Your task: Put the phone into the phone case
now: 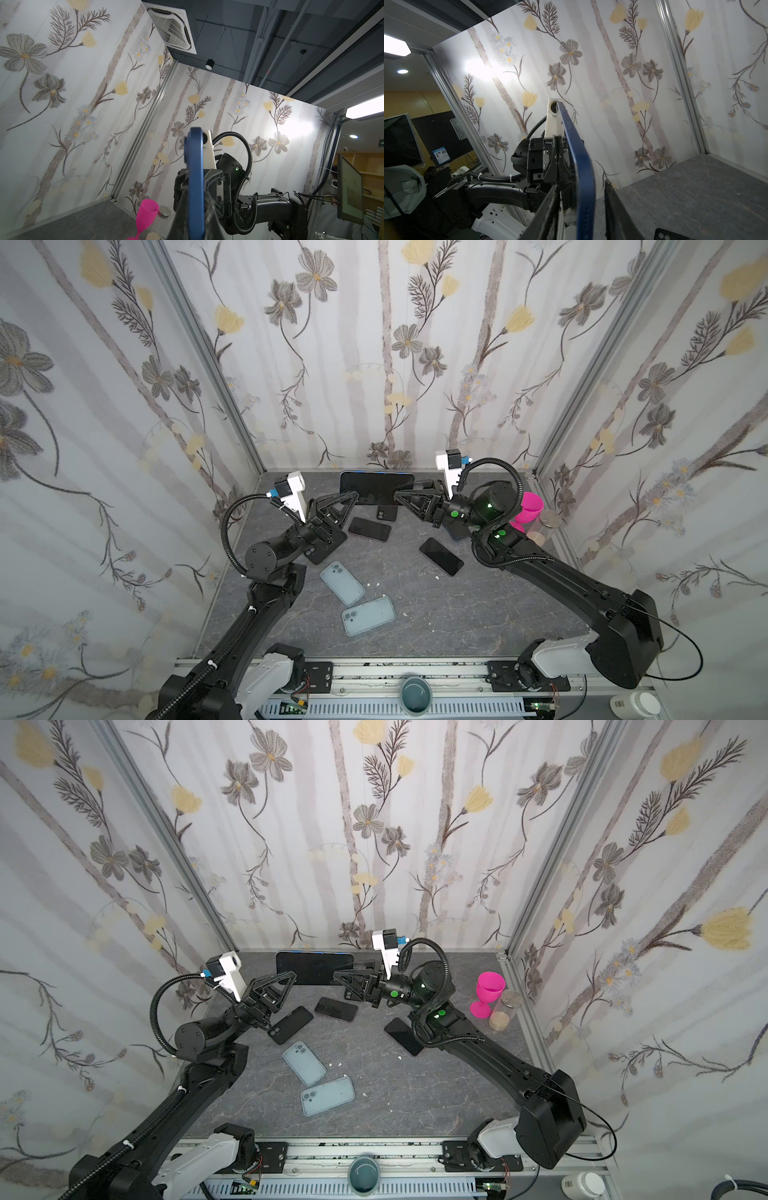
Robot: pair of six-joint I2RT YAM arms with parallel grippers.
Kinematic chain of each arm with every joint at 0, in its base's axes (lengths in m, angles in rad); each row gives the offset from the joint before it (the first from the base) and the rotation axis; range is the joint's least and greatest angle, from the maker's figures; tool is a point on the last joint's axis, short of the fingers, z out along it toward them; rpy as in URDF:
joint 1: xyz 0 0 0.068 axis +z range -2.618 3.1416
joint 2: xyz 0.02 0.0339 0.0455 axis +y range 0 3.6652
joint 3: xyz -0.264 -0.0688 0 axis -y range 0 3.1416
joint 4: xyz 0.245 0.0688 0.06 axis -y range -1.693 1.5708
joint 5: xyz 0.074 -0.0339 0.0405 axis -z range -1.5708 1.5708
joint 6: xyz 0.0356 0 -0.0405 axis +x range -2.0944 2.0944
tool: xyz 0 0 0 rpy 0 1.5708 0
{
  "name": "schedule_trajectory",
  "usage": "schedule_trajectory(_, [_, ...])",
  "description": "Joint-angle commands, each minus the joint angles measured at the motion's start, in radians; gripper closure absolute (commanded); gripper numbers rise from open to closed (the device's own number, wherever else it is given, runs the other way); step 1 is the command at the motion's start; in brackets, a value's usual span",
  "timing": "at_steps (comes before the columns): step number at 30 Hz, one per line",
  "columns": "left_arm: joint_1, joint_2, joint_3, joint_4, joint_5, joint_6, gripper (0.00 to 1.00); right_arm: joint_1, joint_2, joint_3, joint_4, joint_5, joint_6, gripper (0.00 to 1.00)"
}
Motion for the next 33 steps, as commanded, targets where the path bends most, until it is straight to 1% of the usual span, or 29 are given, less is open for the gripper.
schedule_trajectory(1, [0.001, -0.010, -0.001, 0.063, 0.001, 0.014, 1.00, 0.001, -0.008, 0.002, 0.056, -0.024, 0.006, 0.68])
schedule_trajectory(4, [0.001, -0.016, -0.007, 0.054, -0.004, 0.021, 1.00, 0.002, -0.013, 0.000, 0.055, -0.023, -0.002, 0.76])
schedule_trajectory(7, [0.003, -0.021, -0.011, 0.052, -0.011, 0.022, 1.00, 0.002, -0.019, -0.002, 0.051, -0.017, -0.007, 0.78])
schedule_trajectory(8, [0.003, -0.022, -0.011, 0.051, -0.013, 0.023, 1.00, 0.001, -0.019, -0.002, 0.048, -0.013, -0.010, 0.80])
schedule_trajectory(12, [0.002, -0.027, -0.015, 0.041, -0.021, 0.028, 1.00, 0.002, -0.028, -0.004, 0.042, -0.005, -0.017, 0.95])
schedule_trajectory(14, [0.002, -0.031, -0.019, 0.030, -0.035, 0.035, 1.00, 0.002, -0.033, -0.004, 0.038, 0.002, -0.020, 1.00])
schedule_trajectory(17, [0.003, -0.048, -0.022, -0.017, -0.077, 0.060, 1.00, 0.002, -0.039, 0.001, 0.005, 0.026, -0.030, 1.00])
schedule_trajectory(20, [0.006, -0.074, -0.021, -0.109, -0.146, 0.105, 1.00, 0.000, -0.044, 0.011, -0.043, 0.060, -0.043, 1.00])
schedule_trajectory(21, [0.007, -0.091, -0.024, -0.157, -0.201, 0.123, 0.91, 0.000, -0.046, 0.011, -0.059, 0.076, -0.047, 1.00])
schedule_trajectory(22, [0.006, -0.107, -0.029, -0.202, -0.252, 0.139, 0.72, 0.000, -0.050, 0.012, -0.074, 0.094, -0.050, 1.00])
schedule_trajectory(23, [0.005, -0.126, -0.032, -0.266, -0.308, 0.158, 0.63, 0.000, -0.055, 0.013, -0.093, 0.115, -0.054, 1.00])
schedule_trajectory(24, [0.006, -0.144, -0.038, -0.314, -0.352, 0.178, 0.60, -0.001, -0.059, 0.015, -0.112, 0.138, -0.058, 1.00])
schedule_trajectory(26, [0.007, -0.178, -0.043, -0.403, -0.417, 0.204, 0.42, -0.004, -0.067, 0.017, -0.151, 0.176, -0.069, 1.00])
schedule_trajectory(29, [0.007, -0.232, -0.050, -0.537, -0.512, 0.242, 0.35, -0.008, -0.078, 0.018, -0.197, 0.222, -0.081, 1.00])
schedule_trajectory(31, [0.007, -0.268, -0.047, -0.646, -0.583, 0.266, 0.34, -0.009, -0.086, 0.018, -0.233, 0.258, -0.095, 1.00])
schedule_trajectory(33, [0.006, -0.293, -0.033, -0.777, -0.626, 0.299, 0.35, -0.009, -0.097, 0.024, -0.293, 0.310, -0.120, 1.00])
